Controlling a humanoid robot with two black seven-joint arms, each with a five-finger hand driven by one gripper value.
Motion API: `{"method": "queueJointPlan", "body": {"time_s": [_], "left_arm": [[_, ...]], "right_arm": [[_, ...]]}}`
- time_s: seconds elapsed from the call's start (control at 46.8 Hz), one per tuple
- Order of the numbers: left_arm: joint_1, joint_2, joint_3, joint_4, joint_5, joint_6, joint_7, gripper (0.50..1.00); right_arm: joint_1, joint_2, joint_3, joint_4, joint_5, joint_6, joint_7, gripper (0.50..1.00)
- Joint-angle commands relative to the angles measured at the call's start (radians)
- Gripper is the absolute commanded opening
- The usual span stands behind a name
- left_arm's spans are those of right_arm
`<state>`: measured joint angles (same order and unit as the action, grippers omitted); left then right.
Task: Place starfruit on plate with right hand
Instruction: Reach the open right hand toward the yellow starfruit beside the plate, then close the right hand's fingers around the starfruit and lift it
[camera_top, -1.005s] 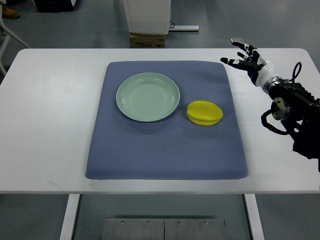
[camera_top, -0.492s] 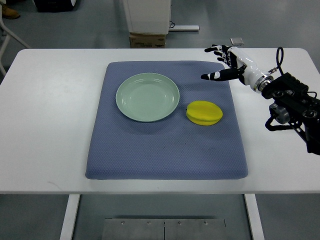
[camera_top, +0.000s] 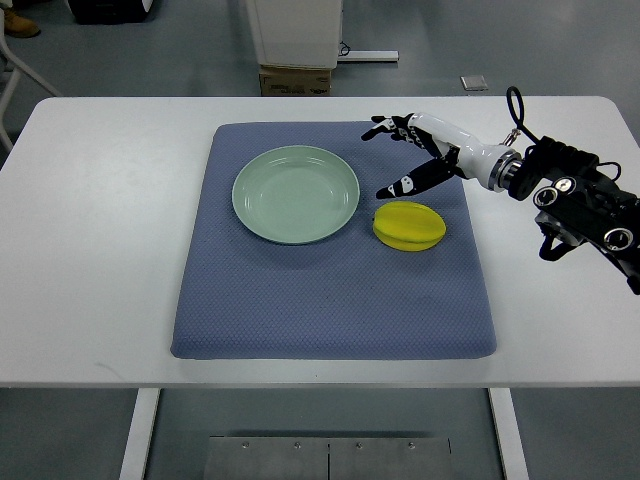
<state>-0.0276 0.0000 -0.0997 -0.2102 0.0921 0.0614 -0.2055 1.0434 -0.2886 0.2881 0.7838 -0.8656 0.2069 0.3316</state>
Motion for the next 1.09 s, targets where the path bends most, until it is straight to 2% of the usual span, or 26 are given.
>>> {"method": "queueJointPlan", "body": {"time_s": [0.0, 0.128, 0.428, 0.77, 1.069], "left_arm": [[0.0, 0.0, 0.0, 0.0, 0.0, 0.0, 0.0, 1.0], [0.0, 0.0, 0.0, 0.0, 0.0, 0.0, 0.0, 1.0], [0.0, 0.0, 0.0, 0.0, 0.0, 0.0, 0.0, 1.0], [0.0, 0.0, 0.0, 0.0, 0.0, 0.0, 0.0, 1.0], [0.0, 0.0, 0.0, 0.0, 0.0, 0.0, 0.0, 1.0]], "right_arm": [[0.012, -0.012, -0.029, 0.018, -0.016, 0.029, 0.0, 1.0], [0.03, -0.041, -0.078, 0.052, -0.024, 0.042, 0.006, 1.0], [0.026, -0.035, -0.15, 0.052, -0.107, 0.032, 0.023, 1.0], [0.018, -0.029, -0.219, 0.029, -0.136, -0.076, 0.029, 0.998], [-0.002, -0.026, -0.267, -0.015, -0.147, -0.118, 0.058, 0.996]]}}
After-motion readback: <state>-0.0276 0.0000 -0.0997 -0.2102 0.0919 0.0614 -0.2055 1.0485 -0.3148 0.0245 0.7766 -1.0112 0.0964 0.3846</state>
